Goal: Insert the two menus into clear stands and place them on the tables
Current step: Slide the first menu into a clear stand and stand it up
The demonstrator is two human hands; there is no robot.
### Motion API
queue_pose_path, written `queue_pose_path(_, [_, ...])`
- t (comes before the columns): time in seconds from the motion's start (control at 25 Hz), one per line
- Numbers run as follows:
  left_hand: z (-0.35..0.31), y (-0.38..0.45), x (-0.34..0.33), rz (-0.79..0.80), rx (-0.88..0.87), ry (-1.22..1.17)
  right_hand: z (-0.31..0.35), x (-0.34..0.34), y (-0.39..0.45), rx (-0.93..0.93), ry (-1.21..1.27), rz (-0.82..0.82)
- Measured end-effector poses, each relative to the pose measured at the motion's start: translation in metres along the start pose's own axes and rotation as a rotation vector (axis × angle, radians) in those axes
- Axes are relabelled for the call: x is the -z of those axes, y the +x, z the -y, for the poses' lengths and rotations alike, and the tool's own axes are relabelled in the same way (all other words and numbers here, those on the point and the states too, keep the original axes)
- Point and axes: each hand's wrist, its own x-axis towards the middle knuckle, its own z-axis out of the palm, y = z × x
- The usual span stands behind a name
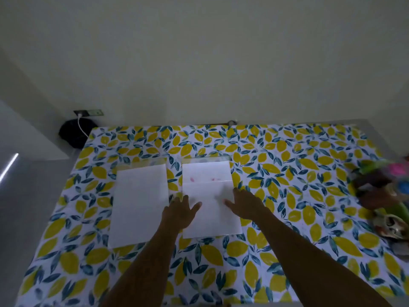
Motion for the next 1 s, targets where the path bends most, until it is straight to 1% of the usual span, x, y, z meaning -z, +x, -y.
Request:
queue_pose_path(0.08, [0.0, 0.007, -0.012, 0.0, 0.069, -0.085, -0.007, -0.01, 0.011, -0.042, 0.041, -0.003])
queue_pose_path(0.24, [0.005, 0.007, -0.034, -0.001, 0.137, -0.228, -0.013, -0.037, 0.016, -0.081, 0.214, 0.029])
queue_pose_path(0.32, [0.004, 0.007, -0.039, -0.045, 0.17, -0.304, -0.011, -0.044, 0.016, -0.143, 0.313, -0.018])
queue_pose_path(0.44, [0.006, 0.006, -0.037, -0.082, 0.208, -0.487, -0.011, -0.043, 0.014, -0.226, 0.513, -0.077])
queue_pose_path(0.56, [0.018, 0.001, -0.03, -0.088, 0.182, -0.569, -0.018, -0.037, 0.006, -0.257, 0.606, -0.022])
queue_pose_path(0.64, [0.026, -0.008, -0.024, -0.096, 0.138, -0.492, -0.021, -0.035, -0.003, -0.234, 0.621, -0.02])
queue_pose_path(0.72, [0.035, -0.021, -0.017, -0.129, 0.068, -0.422, -0.022, -0.034, -0.019, -0.219, 0.692, -0.085])
queue_pose_path(0.8, [0.043, -0.039, -0.009, -0.159, 0.011, -0.416, -0.018, -0.03, -0.043, -0.232, 0.864, -0.121])
queue_pose_path(0.88, [0.051, -0.059, -0.002, -0.162, -0.017, -0.505, -0.016, -0.029, -0.067, -0.218, 1.024, -0.145])
queue_pose_path(1.0, [0.067, -0.088, 0.004, -0.168, -0.127, -0.562, -0.008, -0.027, -0.106, -0.17, 1.136, -0.156])
